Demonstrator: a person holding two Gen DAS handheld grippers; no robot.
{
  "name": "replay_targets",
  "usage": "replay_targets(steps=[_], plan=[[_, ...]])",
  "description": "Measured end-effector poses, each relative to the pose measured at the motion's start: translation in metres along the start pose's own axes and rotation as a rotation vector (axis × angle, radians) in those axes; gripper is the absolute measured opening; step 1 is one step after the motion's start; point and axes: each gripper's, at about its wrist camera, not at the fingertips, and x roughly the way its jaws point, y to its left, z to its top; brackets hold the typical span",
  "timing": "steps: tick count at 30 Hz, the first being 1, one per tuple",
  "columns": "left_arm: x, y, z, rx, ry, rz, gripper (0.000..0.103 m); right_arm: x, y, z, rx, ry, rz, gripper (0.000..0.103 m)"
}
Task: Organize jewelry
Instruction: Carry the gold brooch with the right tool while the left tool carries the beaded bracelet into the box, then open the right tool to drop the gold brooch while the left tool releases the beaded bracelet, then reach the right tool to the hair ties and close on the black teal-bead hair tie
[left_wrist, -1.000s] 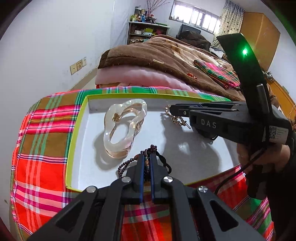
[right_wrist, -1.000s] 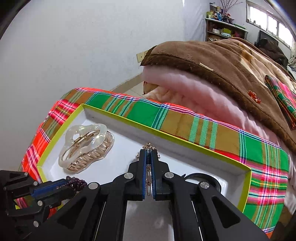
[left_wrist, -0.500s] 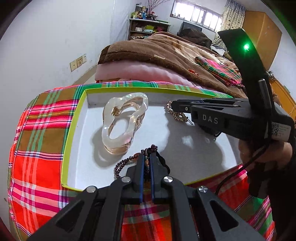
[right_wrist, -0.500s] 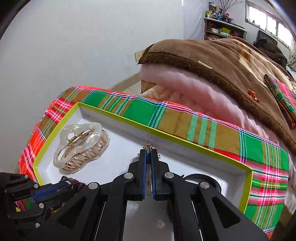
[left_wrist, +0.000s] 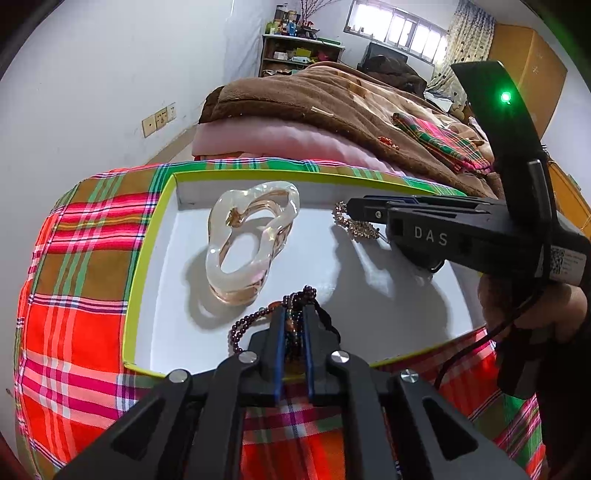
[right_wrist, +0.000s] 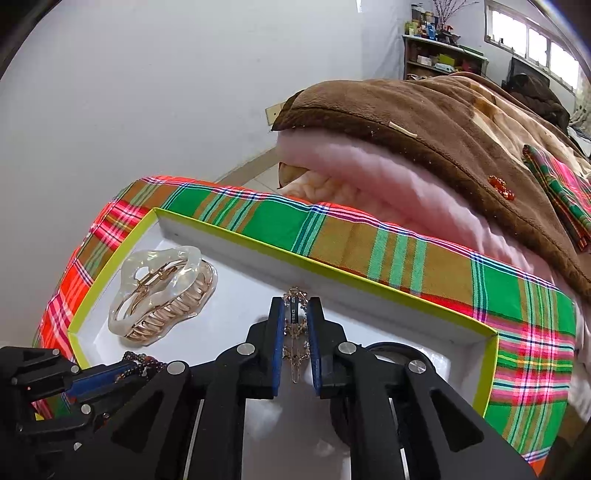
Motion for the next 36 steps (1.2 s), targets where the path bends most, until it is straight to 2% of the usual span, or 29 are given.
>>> replay_targets(steps=[8,12,19,24,36], plan=[[-0.008,0.000,-0.001,-0.011,-0.010,-0.007,0.024,-0.013,0.001,-0.001,0.010,-0.028,-0.004,0.019],[-0.020,-0.002,-0.003,-0.003,-0.031,-0.008,0.033,-0.026,0.006,-0.003,0.003,-0.053,-0.002,0.035],[-0.044,-0.006,-0.008,0.001,-0.066,-0.002,0.039,-0.062,0.018,-0.011,-0.003,-0.112,0.009,0.035],[-0.063,-0.011,-0.017,0.007,-0.086,0.001,0.047,-0.086,0.028,-0.023,-0.018,-0.143,0.011,0.035],[-0.101,0.001,-0.059,-0.042,-0.121,-0.023,0.055,-0.138,0.032,-0.093,-0.015,-0.187,0.030,0.035]])
